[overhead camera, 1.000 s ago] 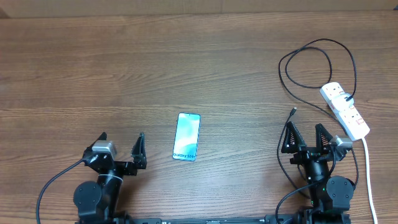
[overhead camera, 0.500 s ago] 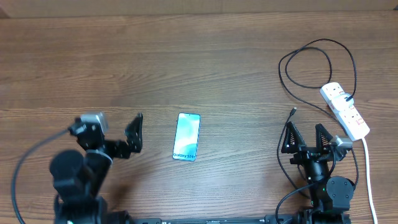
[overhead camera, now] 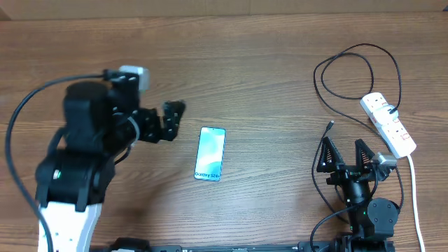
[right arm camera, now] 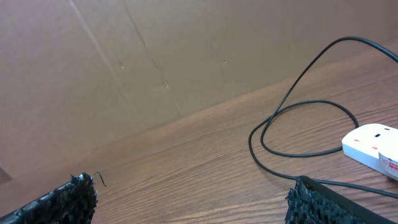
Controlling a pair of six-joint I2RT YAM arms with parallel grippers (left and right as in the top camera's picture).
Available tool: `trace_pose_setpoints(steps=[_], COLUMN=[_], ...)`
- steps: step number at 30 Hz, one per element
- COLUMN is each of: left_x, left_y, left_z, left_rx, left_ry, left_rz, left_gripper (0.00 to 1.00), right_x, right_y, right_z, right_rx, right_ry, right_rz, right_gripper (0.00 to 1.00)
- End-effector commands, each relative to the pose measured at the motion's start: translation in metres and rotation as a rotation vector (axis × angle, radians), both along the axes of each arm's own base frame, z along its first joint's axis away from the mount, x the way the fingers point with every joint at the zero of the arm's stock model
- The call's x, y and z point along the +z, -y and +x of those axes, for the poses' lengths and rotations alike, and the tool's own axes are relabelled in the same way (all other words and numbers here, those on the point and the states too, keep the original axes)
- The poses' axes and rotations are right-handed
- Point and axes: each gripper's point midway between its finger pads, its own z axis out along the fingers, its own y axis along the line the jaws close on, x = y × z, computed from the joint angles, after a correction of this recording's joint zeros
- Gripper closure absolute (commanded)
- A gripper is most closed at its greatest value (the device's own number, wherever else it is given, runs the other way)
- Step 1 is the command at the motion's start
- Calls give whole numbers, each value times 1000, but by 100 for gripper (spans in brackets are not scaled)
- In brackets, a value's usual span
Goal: Plug charger to phone and switch on socket
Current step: 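Move the left gripper over the phone and lower onto it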
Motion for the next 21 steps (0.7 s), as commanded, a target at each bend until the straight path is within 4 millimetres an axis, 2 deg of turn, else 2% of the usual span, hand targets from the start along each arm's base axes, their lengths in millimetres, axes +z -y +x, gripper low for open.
trace_pose_setpoints(steps=[1,7,10,15,21], left_x=[-5,-54,-74,-103,-141], left_y=[14,46,56,76,80], left_z=[8,1,2,2,-2], left_rx=[-28,-116,-147,-209,-230], left_ry=[-47,-245,-309,-426,-581], left_rz=[113,210,237,193,211], left_gripper=[0,0,0,0,0], right_x=[-2,-2,-2,-2,-2], right_y=[-1,-1,-1,-1,-1], right_z=[0,0,0,0,0], right_rx=[5,5,5,5,5], right_ry=[3,3,3,3,3], right_rz=[2,2,2,2,2], right_gripper=[0,0,0,0,0])
